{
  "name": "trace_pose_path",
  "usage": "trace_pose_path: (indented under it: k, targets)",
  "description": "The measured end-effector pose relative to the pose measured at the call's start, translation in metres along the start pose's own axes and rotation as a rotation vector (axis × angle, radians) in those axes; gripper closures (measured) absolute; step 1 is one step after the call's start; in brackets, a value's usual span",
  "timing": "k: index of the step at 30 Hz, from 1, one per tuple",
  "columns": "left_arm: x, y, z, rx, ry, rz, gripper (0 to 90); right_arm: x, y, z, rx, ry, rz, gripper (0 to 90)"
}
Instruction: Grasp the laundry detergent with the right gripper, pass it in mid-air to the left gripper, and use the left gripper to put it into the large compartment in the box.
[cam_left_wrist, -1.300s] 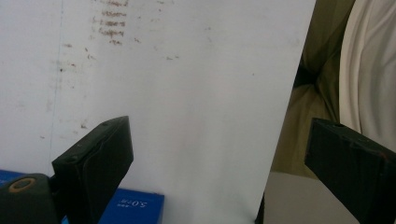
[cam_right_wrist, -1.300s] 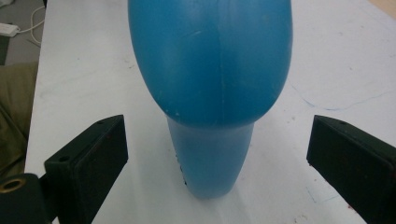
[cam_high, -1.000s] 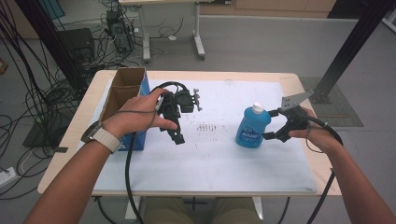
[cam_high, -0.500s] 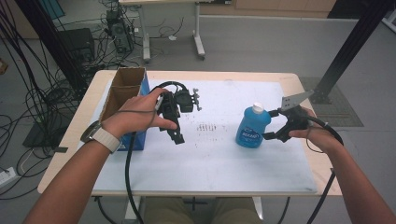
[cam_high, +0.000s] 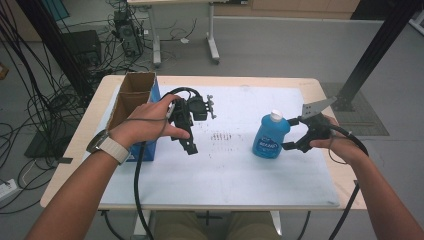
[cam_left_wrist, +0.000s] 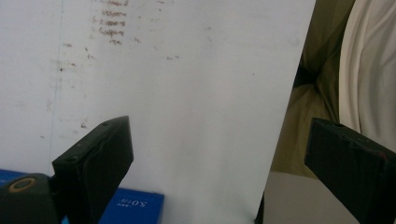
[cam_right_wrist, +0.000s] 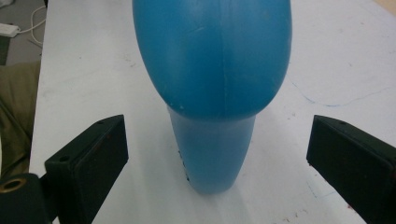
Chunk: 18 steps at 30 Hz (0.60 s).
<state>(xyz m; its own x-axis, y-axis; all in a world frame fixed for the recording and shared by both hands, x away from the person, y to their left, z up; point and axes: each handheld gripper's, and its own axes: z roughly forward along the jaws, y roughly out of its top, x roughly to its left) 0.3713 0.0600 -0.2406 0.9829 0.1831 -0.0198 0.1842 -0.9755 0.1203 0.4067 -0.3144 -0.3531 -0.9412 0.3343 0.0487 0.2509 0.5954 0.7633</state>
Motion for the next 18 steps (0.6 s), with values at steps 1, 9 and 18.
trace_pose_path:
  k: [1, 9, 18]
  targets:
    - [0.0000, 0.0001, 0.0000, 0.000, 0.000, 0.001, 8.4, 0.0000, -0.0001, -0.0001, -0.001, 0.000, 0.000, 5.1]
    - [0.0000, -0.0001, -0.0001, -0.002, 0.002, -0.001, 8.3, 0.0005, 0.0006, 0.0006, -0.001, 0.001, -0.003, 5.1]
    - [0.0008, -0.0008, -0.0004, -0.004, 0.002, -0.003, 8.4, 0.0004, 0.0003, 0.0012, -0.001, 0.001, 0.000, 5.1]
